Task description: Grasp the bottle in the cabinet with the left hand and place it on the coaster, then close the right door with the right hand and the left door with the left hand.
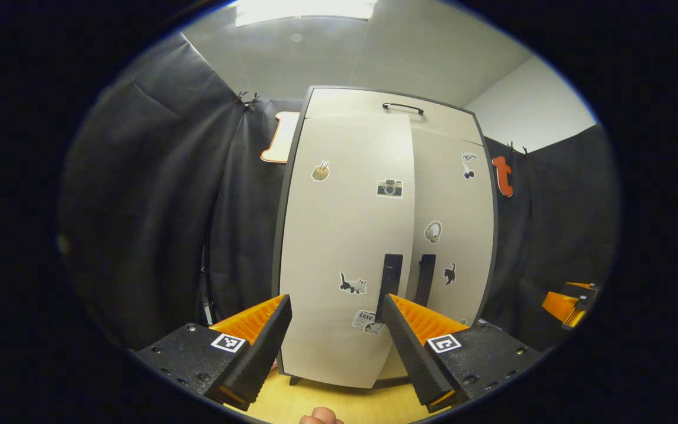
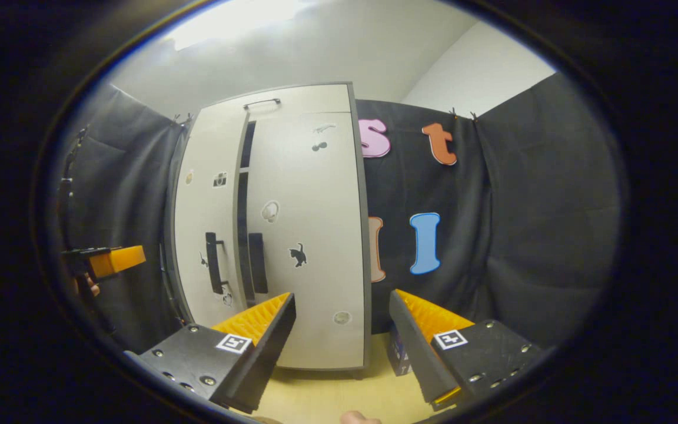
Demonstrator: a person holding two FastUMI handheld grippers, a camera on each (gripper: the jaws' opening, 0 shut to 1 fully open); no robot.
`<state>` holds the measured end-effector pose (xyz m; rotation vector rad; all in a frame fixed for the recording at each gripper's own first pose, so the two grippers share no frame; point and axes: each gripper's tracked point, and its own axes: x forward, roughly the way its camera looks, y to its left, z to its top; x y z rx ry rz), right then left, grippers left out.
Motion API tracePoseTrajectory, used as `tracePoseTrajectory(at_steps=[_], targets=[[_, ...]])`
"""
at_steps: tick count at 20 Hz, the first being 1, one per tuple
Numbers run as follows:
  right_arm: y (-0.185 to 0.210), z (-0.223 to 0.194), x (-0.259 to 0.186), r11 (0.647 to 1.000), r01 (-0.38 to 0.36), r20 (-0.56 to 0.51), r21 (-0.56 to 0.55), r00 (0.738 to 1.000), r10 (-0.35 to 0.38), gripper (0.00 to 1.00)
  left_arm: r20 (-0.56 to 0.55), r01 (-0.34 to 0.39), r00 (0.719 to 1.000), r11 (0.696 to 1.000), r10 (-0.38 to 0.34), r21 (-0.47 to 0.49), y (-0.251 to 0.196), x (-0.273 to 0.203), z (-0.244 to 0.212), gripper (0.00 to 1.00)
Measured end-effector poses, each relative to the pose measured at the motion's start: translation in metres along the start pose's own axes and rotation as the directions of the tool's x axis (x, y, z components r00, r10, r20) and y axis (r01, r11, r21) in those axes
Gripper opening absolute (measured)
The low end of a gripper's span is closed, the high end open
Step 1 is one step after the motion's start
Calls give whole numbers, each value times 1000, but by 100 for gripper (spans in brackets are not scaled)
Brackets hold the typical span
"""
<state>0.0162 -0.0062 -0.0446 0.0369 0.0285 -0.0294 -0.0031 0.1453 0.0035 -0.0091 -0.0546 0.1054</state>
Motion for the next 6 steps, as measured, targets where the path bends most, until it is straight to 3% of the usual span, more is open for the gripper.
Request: tracePoseTrajectory(at_steps=[4, 5, 6], targets=[[-3, -2, 0, 1000, -2, -1, 3, 1000, 2, 93, -21, -15, 1000, 1000, 15, 10, -2, 0, -9, 96], [-5, -2, -1, 1000, 0, -2, 3, 1000, 0, 93, -26, -15, 1000, 1000, 15, 12, -3, 0, -11, 92], [-8, -3, 0, 1000, 4, -4, 1, 1000, -4, 97, -29, -17, 999, 1000, 18, 14, -4, 0, -11, 96]])
